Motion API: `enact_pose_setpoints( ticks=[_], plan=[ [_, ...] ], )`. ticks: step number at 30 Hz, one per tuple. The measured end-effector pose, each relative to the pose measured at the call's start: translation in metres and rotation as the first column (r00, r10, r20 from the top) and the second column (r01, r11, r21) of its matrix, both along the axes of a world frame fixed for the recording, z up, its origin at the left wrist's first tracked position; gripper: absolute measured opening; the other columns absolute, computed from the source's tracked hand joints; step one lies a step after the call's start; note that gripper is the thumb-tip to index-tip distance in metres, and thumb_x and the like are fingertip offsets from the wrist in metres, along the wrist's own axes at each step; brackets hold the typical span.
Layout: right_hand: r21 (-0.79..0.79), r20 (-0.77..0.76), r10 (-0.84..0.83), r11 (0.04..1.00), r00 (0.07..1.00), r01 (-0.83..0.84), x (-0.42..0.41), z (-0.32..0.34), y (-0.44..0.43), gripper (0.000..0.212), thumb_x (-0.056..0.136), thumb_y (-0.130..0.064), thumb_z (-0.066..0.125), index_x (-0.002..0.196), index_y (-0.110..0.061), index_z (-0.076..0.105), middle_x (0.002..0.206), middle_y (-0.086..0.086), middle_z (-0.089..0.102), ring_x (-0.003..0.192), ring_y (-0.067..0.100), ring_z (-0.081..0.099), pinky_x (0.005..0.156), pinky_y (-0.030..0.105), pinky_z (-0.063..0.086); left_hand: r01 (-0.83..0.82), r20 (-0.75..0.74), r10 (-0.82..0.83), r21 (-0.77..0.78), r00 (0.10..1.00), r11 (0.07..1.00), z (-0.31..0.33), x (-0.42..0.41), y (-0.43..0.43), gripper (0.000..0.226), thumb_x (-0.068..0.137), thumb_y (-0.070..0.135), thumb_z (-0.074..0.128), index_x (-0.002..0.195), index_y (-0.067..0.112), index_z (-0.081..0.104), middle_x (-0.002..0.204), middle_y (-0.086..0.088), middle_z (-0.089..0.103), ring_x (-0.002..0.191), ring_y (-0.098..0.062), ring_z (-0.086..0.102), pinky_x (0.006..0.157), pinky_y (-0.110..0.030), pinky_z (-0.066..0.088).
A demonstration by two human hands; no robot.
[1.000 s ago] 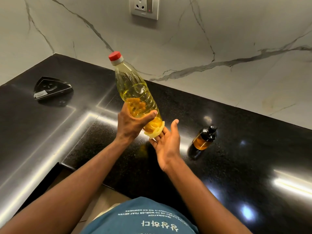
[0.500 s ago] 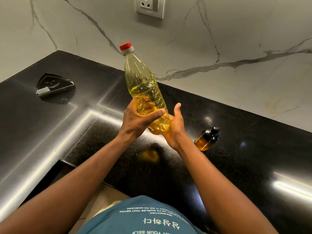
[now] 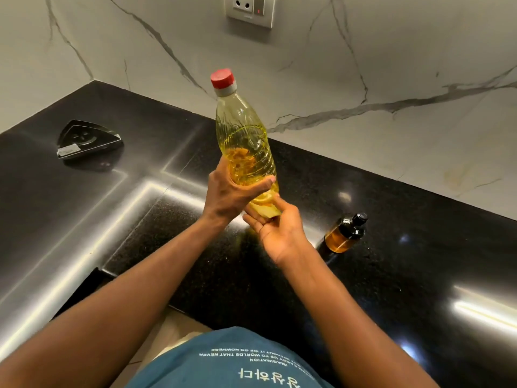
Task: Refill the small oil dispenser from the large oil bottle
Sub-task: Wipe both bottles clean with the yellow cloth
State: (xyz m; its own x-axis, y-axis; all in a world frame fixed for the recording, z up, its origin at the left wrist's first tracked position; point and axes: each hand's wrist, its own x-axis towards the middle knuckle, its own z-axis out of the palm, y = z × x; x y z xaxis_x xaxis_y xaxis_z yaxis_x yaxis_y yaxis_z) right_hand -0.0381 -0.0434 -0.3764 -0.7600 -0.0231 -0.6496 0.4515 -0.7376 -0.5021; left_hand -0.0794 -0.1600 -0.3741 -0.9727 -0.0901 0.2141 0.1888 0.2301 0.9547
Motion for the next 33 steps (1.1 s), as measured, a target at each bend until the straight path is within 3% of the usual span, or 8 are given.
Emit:
enact_pose_setpoints(
  ticks=[3, 9, 15, 20, 23, 28, 31, 33],
  plan=[
    [0.051, 0.045, -0.044, 0.998, 0.998, 0.042, -0.005, 0.001, 0.004, 0.037, 0.107, -0.004, 0.049, 0.143, 0.000, 0.052, 0.133, 0.025, 0.067, 0.109, 0.036, 0.072, 0.079, 0.045, 0.058, -0.012, -0.034, 0.010, -0.077, 0.999, 0.997, 0.000, -0.017, -0.005, 0.073, 0.070, 0.035, 0.095, 0.129, 0.014, 0.058, 0.104, 0.016, 0.069, 0.091, 0.015, 0.067, 0.079, -0.010, 0.054],
    [0.114, 0.033, -0.108, 0.988, 0.994, 0.103, -0.014, -0.001, 0.026, 0.033, 0.104, -0.005, 0.053, 0.137, 0.000, 0.057, 0.123, 0.024, 0.071, 0.101, 0.034, 0.073, 0.072, 0.046, 0.058, 0.019, 0.001, -0.019, -0.178, 1.000, 0.984, -0.011, -0.051, -0.017, 0.081, 0.069, 0.044, 0.094, 0.134, 0.020, 0.053, 0.112, 0.010, 0.069, 0.095, 0.002, 0.068, 0.081, -0.009, 0.054],
    [0.157, 0.070, -0.100, 0.984, 0.993, 0.088, -0.011, -0.017, 0.032, 0.038, 0.104, -0.008, 0.053, 0.141, -0.004, 0.057, 0.129, 0.019, 0.070, 0.106, 0.029, 0.070, 0.095, 0.050, 0.049, 0.117, 0.155, -0.091, -0.172, 0.984, 0.978, -0.038, -0.074, -0.026, 0.087, 0.065, 0.038, 0.097, 0.136, 0.024, 0.048, 0.126, 0.004, 0.067, 0.112, -0.014, 0.066, 0.095, -0.028, 0.056],
    [0.135, 0.075, -0.103, 0.986, 0.992, 0.093, -0.008, -0.020, 0.035, 0.036, 0.104, -0.008, 0.053, 0.140, -0.004, 0.058, 0.127, 0.017, 0.071, 0.103, 0.028, 0.069, 0.108, 0.054, 0.045, 0.160, 0.229, -0.122, -0.157, 0.966, 0.975, -0.056, -0.073, -0.029, 0.092, 0.062, 0.038, 0.099, 0.136, 0.026, 0.045, 0.124, 0.006, 0.065, 0.113, -0.012, 0.064, 0.093, -0.027, 0.055],
    [0.152, 0.078, -0.107, 0.984, 0.991, 0.094, -0.008, -0.018, 0.034, 0.037, 0.104, -0.008, 0.053, 0.141, -0.004, 0.057, 0.125, 0.017, 0.071, 0.102, 0.028, 0.069, 0.107, 0.054, 0.045, 0.161, 0.263, -0.123, -0.128, 0.957, 0.979, -0.064, -0.068, -0.032, 0.099, 0.055, 0.048, 0.099, 0.135, 0.030, 0.043, 0.125, 0.007, 0.065, 0.116, -0.013, 0.065, 0.101, -0.042, 0.057],
    [0.172, 0.042, -0.077, 0.983, 0.996, 0.069, -0.008, -0.011, 0.031, 0.037, 0.102, -0.014, 0.061, 0.138, -0.006, 0.060, 0.126, 0.018, 0.072, 0.114, 0.031, 0.070, 0.103, 0.050, 0.053, 0.176, 0.292, -0.127, -0.147, 0.948, 0.973, -0.065, -0.060, -0.036, 0.126, 0.054, 0.052, 0.100, 0.151, 0.027, 0.024, 0.142, 0.001, 0.054, 0.129, -0.019, 0.057, 0.112, -0.046, 0.049],
    [0.190, -0.005, -0.057, 0.980, 0.998, 0.056, -0.006, -0.007, 0.031, 0.035, 0.102, -0.022, 0.063, 0.134, -0.007, 0.063, 0.122, 0.015, 0.075, 0.113, 0.029, 0.072, 0.106, 0.051, 0.054, 0.156, 0.353, -0.095, -0.148, 0.931, 0.977, -0.063, -0.049, -0.038, 0.155, 0.042, 0.071, 0.096, 0.160, 0.034, 0.004, 0.164, -0.006, 0.032, 0.148, -0.025, 0.037, 0.122, -0.052, 0.034],
    [0.207, -0.029, -0.062, 0.976, 0.998, 0.066, -0.004, -0.002, 0.033, 0.035, 0.102, -0.022, 0.063, 0.134, -0.008, 0.063, 0.120, 0.015, 0.076, 0.109, 0.028, 0.074, 0.093, 0.048, 0.059, 0.101, 0.352, -0.025, -0.197, 0.936, 0.975, -0.059, -0.031, -0.035, 0.158, 0.041, 0.078, 0.089, 0.161, 0.035, -0.003, 0.168, -0.010, 0.015, 0.155, -0.030, 0.019, 0.125, -0.053, 0.022]
  ],
)
